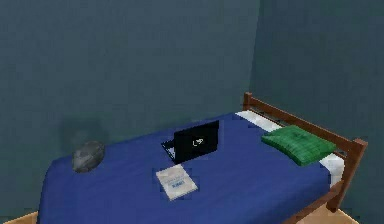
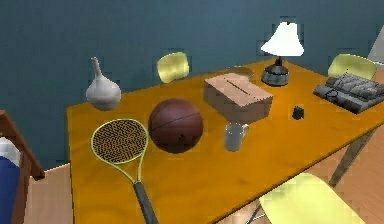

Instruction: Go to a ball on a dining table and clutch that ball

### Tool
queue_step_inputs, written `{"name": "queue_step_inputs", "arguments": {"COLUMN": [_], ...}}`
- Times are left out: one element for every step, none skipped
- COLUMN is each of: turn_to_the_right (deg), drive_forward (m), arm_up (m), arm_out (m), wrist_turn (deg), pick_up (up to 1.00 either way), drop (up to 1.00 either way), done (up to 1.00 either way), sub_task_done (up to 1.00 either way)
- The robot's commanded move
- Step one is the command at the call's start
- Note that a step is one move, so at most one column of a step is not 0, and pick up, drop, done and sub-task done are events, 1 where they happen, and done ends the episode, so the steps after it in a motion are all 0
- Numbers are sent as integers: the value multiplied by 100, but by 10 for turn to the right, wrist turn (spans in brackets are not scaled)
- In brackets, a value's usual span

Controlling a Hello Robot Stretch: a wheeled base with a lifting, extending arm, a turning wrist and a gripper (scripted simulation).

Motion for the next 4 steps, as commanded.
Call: {"name": "queue_step_inputs", "arguments": {"turn_to_the_right": [0, 0, 0, 0], "drive_forward": [0, 0, 0, 0], "arm_up": [38, 0, 0, 0], "arm_out": [0, 28, 0, 0], "wrist_turn": [0, 0, 450, 450], "pick_up": [0, 0, 0, 0], "drop": [0, 0, 0, 0], "done": [0, 0, 0, 0], "sub_task_done": [0, 0, 0, 0]}}
